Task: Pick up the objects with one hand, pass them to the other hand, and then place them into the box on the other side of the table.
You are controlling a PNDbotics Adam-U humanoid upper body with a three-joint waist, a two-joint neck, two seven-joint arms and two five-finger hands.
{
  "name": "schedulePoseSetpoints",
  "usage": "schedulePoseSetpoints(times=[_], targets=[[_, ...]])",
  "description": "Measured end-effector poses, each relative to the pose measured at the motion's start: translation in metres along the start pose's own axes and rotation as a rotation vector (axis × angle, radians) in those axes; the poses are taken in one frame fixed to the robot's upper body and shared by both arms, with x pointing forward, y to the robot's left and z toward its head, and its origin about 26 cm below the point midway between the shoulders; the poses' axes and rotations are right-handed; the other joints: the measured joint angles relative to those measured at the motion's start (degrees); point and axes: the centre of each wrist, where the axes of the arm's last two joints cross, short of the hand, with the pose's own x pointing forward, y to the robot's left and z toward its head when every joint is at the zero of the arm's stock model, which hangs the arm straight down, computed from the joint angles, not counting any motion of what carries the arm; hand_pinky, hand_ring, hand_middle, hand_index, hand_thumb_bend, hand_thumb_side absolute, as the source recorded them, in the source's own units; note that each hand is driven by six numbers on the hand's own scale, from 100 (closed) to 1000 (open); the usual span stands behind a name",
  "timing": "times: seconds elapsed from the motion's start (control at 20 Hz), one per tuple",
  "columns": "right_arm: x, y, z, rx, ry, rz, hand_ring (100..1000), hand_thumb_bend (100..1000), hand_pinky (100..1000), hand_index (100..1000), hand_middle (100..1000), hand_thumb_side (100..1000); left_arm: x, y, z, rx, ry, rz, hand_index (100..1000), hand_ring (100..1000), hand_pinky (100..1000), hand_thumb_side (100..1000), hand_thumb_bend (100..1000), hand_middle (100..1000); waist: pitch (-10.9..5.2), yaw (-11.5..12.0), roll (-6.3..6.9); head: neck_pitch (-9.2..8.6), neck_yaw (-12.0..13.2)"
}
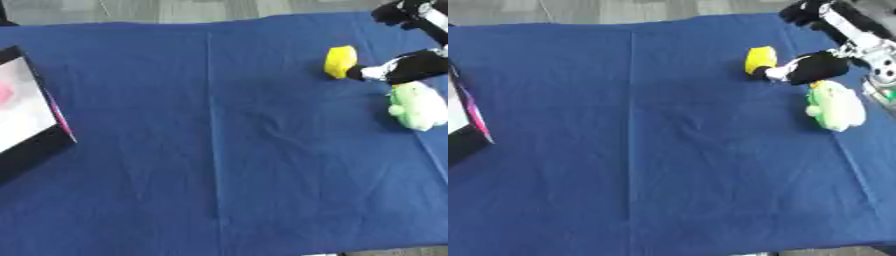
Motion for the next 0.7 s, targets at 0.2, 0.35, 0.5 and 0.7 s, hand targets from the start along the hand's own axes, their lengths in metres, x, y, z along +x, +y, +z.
schedulePoseSetpoints(times=[0.2,0.35,0.5,0.7], targets=[[-0.021,0.0,-0.002,0.033,0.104,0.059,871,632,904,853,812,294,0.005,0.001,0.002,0.012,-0.021,0.019,819,736,883,860,100,754,0.04,0.07,0.0,-0.02,-0.04],[-0.04,0.001,-0.003,0.066,0.175,0.087,875,634,909,857,821,292,0.006,0.0,0.004,0.019,-0.028,0.041,818,732,885,861,100,753,0.04,0.07,0.0,-0.05,-0.03],[-0.056,0.005,-0.001,0.104,0.222,0.106,880,638,914,864,831,286,0.01,-0.002,0.008,0.038,-0.036,0.09,817,727,889,873,100,753,0.04,0.06,0.0,-0.07,0.0],[-0.069,0.008,0.003,0.151,0.245,0.134,884,644,921,873,840,266,0.011,-0.01,0.015,0.071,-0.022,0.201,812,721,893,894,110,750,0.05,0.05,0.0,-0.11,0.01]])
